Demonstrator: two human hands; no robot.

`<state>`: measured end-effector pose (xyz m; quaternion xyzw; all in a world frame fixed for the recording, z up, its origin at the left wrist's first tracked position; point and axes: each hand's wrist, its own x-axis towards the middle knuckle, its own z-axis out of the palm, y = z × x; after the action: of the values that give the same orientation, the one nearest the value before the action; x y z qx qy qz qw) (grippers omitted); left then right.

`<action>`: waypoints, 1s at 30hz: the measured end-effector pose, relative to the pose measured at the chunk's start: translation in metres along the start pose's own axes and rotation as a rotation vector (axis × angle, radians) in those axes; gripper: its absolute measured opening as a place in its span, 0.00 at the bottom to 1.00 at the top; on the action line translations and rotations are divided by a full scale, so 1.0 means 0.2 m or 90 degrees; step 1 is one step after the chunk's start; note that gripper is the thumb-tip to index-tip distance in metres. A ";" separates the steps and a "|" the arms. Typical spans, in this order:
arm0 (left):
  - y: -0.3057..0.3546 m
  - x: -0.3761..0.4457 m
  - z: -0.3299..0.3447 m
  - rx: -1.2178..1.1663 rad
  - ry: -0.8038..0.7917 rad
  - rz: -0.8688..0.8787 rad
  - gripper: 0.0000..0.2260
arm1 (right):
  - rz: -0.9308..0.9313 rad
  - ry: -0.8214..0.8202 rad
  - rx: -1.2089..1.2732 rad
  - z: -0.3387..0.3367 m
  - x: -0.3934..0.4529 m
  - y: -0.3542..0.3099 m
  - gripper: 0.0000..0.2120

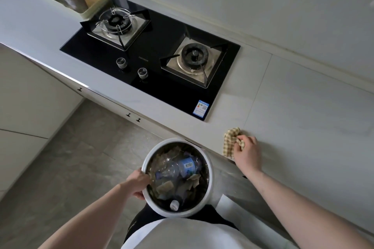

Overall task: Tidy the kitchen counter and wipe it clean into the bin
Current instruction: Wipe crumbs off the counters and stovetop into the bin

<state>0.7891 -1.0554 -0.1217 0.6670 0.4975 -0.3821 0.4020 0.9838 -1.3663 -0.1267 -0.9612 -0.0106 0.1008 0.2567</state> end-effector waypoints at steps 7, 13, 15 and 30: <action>-0.06 0.03 -0.27 -0.057 -0.008 0.002 0.06 | 0.026 -0.002 0.052 0.24 -0.08 -0.42 0.07; -0.13 0.11 -0.56 -0.081 0.018 0.008 0.06 | 0.019 -0.047 0.077 0.49 -0.07 -0.83 0.07; -0.14 0.13 -0.64 -0.083 0.021 0.016 0.06 | 0.015 -0.063 0.075 0.55 -0.06 -0.94 0.08; -0.25 0.31 -1.15 -0.165 0.069 -0.030 0.08 | -0.091 -0.149 0.053 0.89 0.15 -1.59 0.09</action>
<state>0.7792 -0.8142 -0.0969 0.6173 0.5791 -0.2877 0.4481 0.9869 -1.0019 -0.1255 -0.9282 -0.1045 0.1938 0.2999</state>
